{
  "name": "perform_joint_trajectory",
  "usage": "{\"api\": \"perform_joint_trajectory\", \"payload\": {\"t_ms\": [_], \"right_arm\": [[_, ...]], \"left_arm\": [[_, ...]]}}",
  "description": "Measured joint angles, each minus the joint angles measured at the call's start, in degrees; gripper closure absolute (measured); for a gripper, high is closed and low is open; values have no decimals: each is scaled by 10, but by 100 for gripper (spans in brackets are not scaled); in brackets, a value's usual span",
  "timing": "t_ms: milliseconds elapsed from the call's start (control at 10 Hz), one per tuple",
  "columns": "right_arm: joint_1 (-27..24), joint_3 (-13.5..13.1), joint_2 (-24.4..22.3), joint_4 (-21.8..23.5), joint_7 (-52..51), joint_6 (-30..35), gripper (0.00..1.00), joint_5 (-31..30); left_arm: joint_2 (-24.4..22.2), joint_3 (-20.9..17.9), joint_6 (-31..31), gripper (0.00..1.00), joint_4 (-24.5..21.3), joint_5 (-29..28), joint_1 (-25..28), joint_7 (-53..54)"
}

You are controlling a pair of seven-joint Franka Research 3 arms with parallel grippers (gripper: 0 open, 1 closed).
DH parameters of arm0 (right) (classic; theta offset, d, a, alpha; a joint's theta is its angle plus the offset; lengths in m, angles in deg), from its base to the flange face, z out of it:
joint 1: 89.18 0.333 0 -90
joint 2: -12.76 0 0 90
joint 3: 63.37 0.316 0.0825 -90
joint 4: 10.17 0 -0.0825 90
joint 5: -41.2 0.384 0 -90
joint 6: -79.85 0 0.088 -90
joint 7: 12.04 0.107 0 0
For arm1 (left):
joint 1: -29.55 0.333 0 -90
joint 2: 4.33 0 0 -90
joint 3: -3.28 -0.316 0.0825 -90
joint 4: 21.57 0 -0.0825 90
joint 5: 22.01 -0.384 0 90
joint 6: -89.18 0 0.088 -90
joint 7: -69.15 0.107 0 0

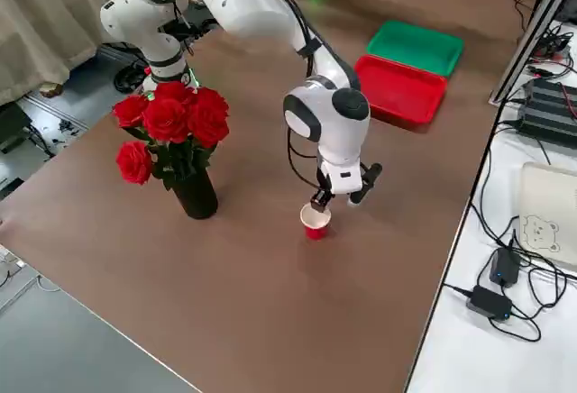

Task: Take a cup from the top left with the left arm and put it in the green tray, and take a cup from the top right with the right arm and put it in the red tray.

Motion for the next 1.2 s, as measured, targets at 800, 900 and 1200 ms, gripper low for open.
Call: {"api": "perform_joint_trajectory", "payload": {"t_ms": [800,900,1200], "right_arm": [[-4,1,-3,-8,-24,35,98,-6],[-2,5,-6,-15,-24,65,98,-4],[45,21,-69,-59,34,217,98,27]], "left_arm": [[41,30,-84,98,-49,32,-134,-239],[49,28,-107,98,-48,31,-149,-265],[79,-4,-162,98,-43,-11,-191,-328]]}}
